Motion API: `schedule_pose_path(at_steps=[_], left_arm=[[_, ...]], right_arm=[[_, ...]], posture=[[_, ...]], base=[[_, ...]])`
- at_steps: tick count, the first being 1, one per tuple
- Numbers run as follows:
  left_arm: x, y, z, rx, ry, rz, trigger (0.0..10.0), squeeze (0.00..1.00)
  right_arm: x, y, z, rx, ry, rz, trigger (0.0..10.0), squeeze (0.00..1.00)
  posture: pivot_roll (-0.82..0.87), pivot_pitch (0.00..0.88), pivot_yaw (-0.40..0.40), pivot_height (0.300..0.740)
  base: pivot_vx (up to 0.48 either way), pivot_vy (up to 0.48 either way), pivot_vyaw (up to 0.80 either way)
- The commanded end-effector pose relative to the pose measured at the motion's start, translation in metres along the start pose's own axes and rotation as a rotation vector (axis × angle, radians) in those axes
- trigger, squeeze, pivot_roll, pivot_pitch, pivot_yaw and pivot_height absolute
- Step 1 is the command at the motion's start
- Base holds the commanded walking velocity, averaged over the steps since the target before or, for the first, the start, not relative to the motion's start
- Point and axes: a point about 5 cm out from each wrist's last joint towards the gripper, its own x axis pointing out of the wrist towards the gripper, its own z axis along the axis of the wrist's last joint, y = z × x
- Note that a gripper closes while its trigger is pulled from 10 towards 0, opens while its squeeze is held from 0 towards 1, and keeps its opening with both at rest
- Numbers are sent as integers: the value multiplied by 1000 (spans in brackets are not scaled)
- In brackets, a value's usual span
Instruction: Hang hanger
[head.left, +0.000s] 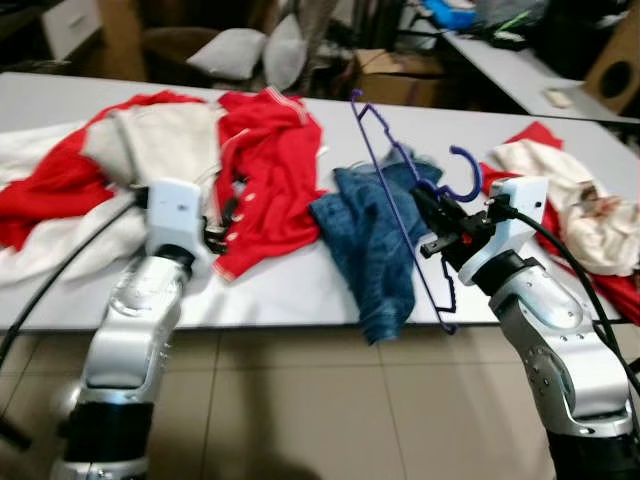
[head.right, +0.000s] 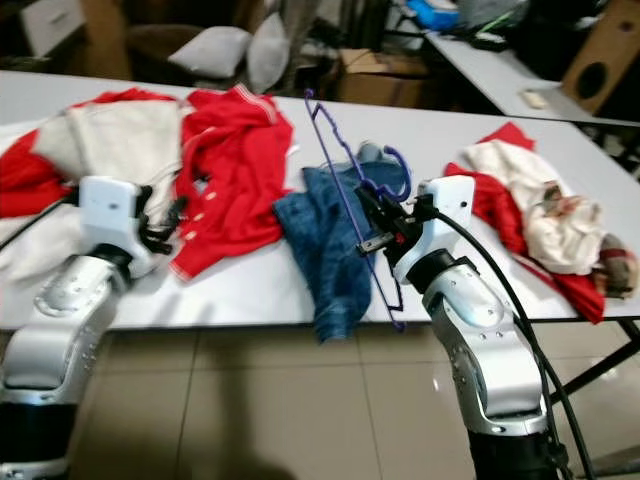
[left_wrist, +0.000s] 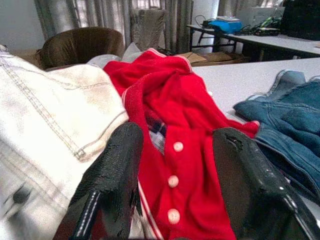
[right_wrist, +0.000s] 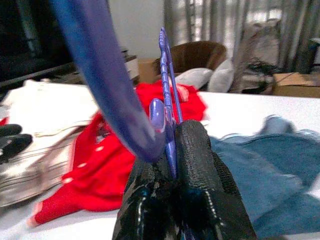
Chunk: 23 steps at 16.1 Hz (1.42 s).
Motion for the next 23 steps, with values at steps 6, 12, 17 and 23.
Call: schedule_pose_path(at_steps=[6,12,17,23], left_arm=[[18,-16,6,5,-43,-84,10000,0],[37,-23,33,31,-120,-109,10000,0],[35,-22,30,67,-114,-111,10000,0],[39,-21,38,89,-131,-99,10000,0]], right_arm=[[-4,-3,-17,33,77,-81,10000,0],[-4,-40,8,-31,103,-109,10000,0],[-2,-51,20,-33,116,-113,10000,0],[2,-46,22,-48,115,-88,10000,0]], posture=[[-22,0,-74,740],[-59,0,-194,740],[-46,0,-206,740],[-59,0,-165,740]], base=[[303,0,0],[0,0,0],[0,0,0],[0,0,0]])
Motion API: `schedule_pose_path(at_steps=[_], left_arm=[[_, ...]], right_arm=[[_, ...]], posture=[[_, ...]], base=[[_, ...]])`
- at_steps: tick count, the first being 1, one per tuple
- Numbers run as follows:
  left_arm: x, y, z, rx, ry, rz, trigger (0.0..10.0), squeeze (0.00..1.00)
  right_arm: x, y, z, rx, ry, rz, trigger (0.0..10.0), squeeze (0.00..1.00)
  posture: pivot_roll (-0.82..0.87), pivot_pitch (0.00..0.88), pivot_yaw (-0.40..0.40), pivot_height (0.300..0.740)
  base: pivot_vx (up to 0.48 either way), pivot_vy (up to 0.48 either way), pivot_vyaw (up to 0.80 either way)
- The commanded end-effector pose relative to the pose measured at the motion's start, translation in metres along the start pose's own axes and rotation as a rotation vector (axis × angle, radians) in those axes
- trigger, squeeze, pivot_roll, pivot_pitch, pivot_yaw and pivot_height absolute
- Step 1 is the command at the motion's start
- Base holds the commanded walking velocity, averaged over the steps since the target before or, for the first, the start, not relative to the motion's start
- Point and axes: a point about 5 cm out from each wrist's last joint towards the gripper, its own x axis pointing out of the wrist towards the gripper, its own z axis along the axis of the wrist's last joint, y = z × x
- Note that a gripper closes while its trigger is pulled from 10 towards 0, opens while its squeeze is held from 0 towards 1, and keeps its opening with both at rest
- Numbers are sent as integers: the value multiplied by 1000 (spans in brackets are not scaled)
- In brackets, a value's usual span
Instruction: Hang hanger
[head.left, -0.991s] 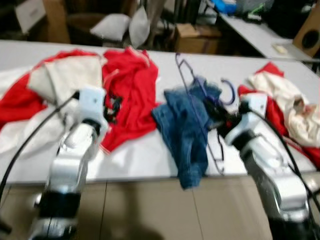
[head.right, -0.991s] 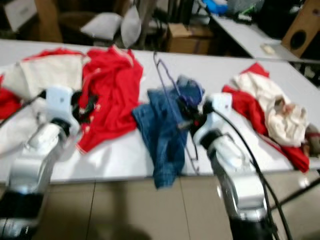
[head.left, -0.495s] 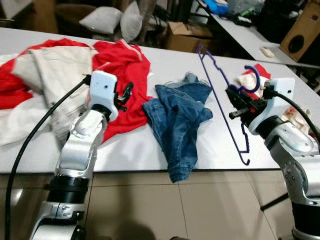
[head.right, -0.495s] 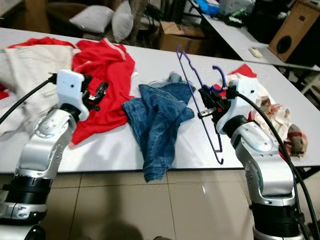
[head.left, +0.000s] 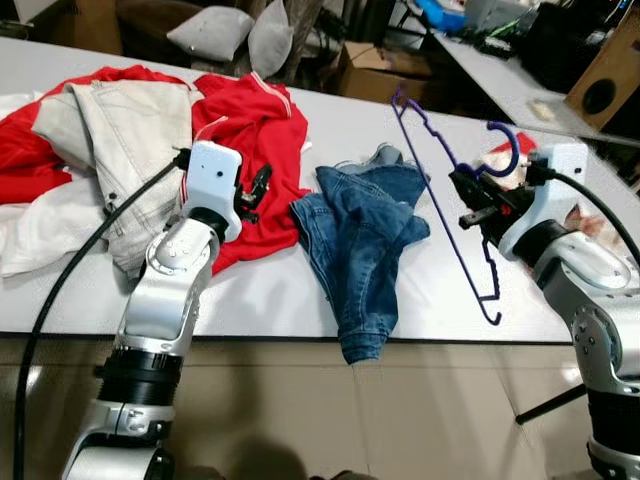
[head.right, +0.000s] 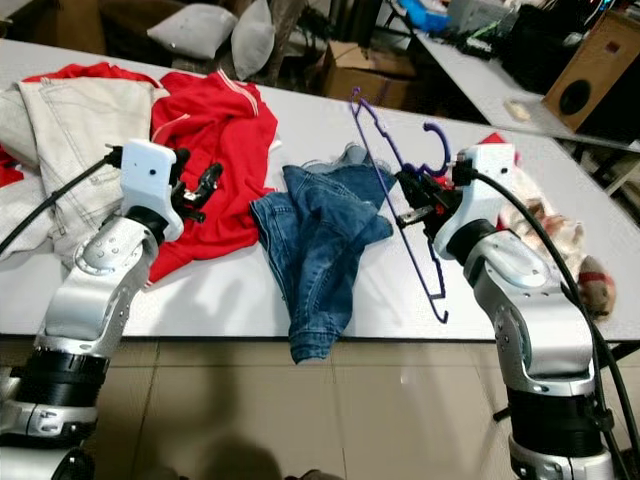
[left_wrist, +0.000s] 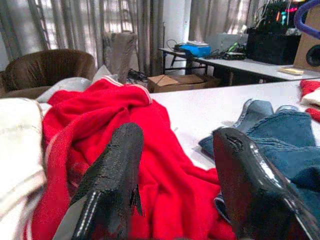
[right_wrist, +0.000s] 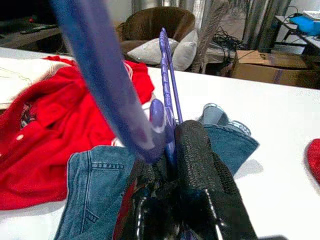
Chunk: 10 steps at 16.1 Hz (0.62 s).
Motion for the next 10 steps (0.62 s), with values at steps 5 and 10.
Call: schedule_pose_path(at_steps=[5,10], left_arm=[[25,14,11,-1,17,-26,10000,1000],[42,36,-8,20,129,96,10000,0]], right_arm=[[-22,18,-16,84,-29,-84,10000,0],[-33,35,-21,94,-36,-93,10000,0]], posture=[[-69,0,-60,740],[-139,0,-3,740]], base=[[0,0,0],[0,0,0]])
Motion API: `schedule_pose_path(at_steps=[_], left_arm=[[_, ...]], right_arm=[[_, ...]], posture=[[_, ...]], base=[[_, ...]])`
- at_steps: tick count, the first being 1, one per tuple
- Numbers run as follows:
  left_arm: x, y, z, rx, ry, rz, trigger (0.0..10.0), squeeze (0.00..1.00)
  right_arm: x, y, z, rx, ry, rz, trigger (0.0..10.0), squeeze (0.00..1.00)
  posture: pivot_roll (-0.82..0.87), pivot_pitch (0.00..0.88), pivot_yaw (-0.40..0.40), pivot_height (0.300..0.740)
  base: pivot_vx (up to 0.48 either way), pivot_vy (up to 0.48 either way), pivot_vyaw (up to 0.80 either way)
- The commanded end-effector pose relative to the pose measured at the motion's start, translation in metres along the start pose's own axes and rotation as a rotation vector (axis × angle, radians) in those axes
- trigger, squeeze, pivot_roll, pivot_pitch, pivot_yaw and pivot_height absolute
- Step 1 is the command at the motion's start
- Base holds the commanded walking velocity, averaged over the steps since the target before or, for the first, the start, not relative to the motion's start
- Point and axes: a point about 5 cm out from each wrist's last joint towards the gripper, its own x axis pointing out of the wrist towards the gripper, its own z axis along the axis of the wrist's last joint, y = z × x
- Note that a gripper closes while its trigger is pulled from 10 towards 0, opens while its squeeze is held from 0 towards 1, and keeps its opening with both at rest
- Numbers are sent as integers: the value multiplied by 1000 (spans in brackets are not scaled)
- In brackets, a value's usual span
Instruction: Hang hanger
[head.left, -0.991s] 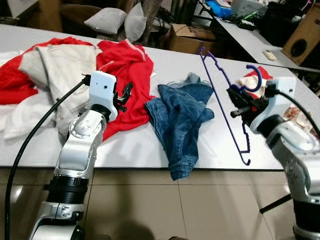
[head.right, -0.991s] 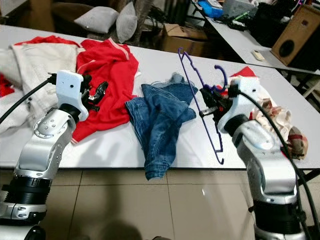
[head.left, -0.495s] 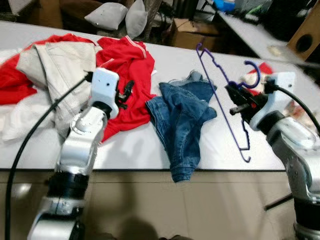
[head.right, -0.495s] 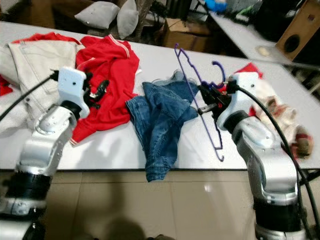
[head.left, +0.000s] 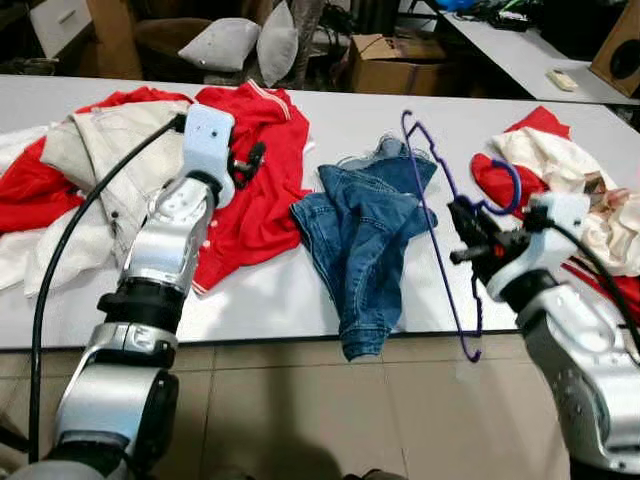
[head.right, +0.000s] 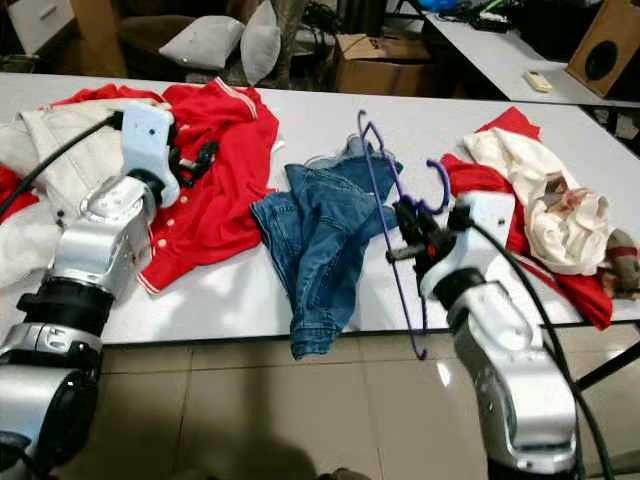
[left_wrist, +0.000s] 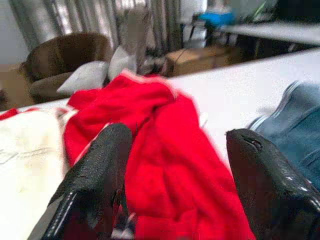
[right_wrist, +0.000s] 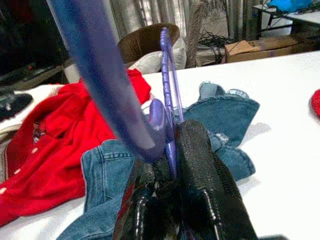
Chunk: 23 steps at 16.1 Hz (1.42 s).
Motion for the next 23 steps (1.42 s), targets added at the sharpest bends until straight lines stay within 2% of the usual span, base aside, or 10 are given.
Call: schedule_pose_path(at_steps=[1,2,3,6,9,10,11,15,19,23], left_arm=[[2,6,1,35,8,28,10000,0],[1,10,-4,66,34,49,10000,0],[1,20,-13,97,75,116,10000,0],[4,18,-31,116,152,124,10000,0],[4,22,-43,187,232,117,10000,0],[5,25,-42,195,234,134,2824,0],[5,26,-40,186,232,136,0,0],[8,27,-35,206,225,130,0,0],[8,31,-37,209,247,173,0,0],[5,25,-50,203,300,161,0,0]], right_arm=[[-3,2,3,-18,-15,-4,10000,0],[-5,4,4,-22,-16,5,10000,0],[-9,7,4,-26,-8,11,10000,0],[-13,10,0,-26,20,18,10000,0],[-14,12,4,-19,12,9,10000,0],[-15,13,4,-16,12,4,10000,0],[-15,13,4,-12,12,-1,10000,0],[-17,17,1,1,17,-10,10000,0],[-19,20,0,3,22,-9,10000,0],[-21,23,0,5,26,-2,10000,0]], posture=[[-139,0,-3,740],[-144,0,-4,740],[-147,0,-14,740],[-158,0,-27,740],[-164,0,-18,740],[-160,0,-7,740],[-160,0,-4,740],[-157,0,20,740],[-168,4,24,740],[-183,4,29,740]], base=[[0,0,0],[0,0,0],[0,0,0],[0,0,0],[0,0,0],[0,0,0],[0,0,0],[0,0,0],[0,0,0],[0,0,0]])
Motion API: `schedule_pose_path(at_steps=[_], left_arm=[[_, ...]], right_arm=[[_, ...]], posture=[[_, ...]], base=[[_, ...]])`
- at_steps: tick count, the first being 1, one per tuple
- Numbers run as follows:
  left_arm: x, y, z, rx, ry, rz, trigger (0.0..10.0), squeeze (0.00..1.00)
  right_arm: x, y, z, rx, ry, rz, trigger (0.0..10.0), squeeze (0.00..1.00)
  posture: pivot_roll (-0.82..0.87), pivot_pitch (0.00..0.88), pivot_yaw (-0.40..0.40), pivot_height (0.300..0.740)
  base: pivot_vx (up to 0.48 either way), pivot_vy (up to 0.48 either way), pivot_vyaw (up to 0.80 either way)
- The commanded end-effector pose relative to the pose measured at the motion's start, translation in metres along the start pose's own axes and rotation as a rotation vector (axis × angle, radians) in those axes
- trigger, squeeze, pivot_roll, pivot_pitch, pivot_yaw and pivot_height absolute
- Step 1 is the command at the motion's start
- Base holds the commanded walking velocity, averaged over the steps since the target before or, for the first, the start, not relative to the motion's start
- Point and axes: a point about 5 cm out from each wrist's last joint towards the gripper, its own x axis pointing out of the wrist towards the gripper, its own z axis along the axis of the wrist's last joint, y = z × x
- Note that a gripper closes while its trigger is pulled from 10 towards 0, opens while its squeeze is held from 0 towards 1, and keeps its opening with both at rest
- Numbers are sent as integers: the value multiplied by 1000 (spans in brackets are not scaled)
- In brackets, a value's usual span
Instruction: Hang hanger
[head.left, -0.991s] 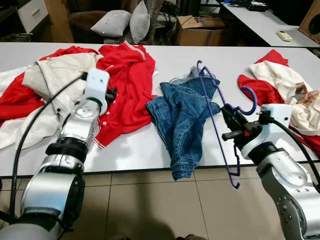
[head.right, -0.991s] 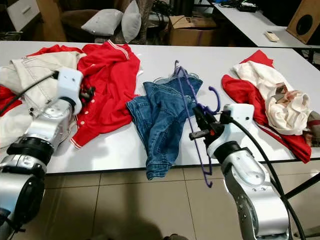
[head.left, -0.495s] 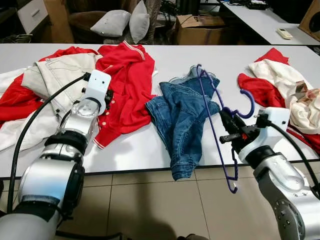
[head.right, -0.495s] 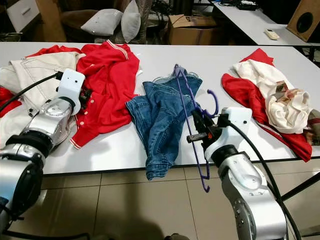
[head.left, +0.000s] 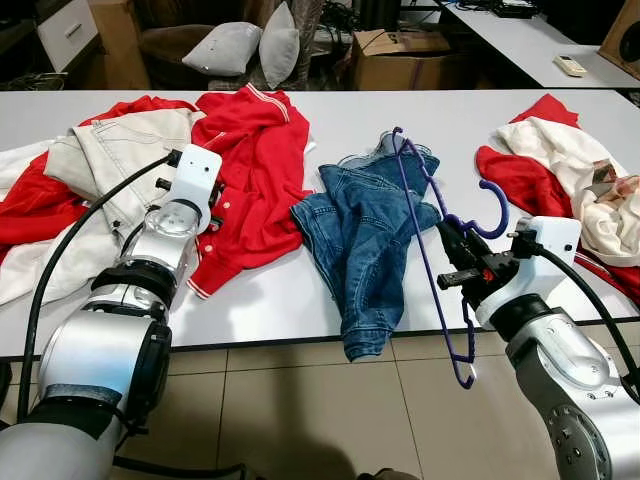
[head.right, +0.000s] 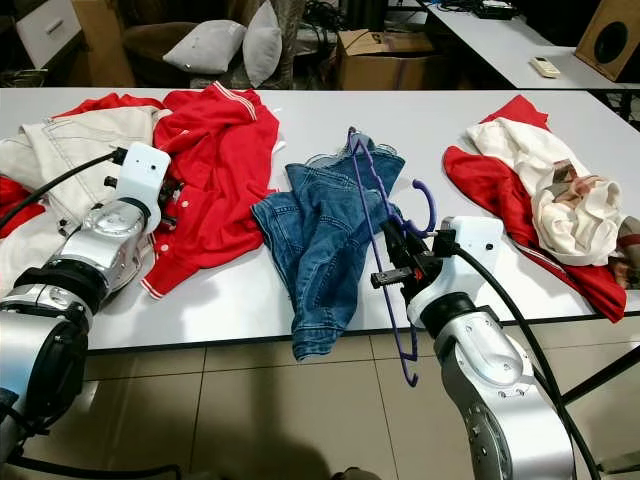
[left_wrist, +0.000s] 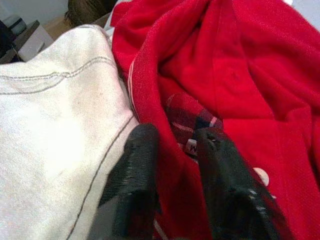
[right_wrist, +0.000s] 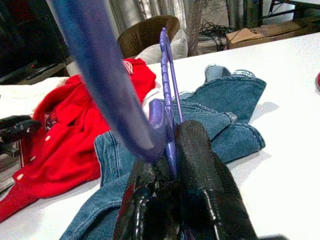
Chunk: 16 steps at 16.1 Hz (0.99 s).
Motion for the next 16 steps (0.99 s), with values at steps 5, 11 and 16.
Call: schedule_pose_path(at_steps=[5,11,16], left_arm=[[0,-3,-2,-15,22,-1,0,0],[0,-7,-1,-30,16,-25,0,0],[1,-4,3,-94,-10,-34,0,0]], right_arm=[[-5,6,2,-4,4,17,10000,0],[-5,7,2,-8,10,26,10000,0],[-5,9,7,-26,-23,71,10000,0]], posture=[[-191,0,29,740],[-196,0,31,740],[-191,0,42,740]], base=[[0,0,0],[0,0,0],[0,0,0]])
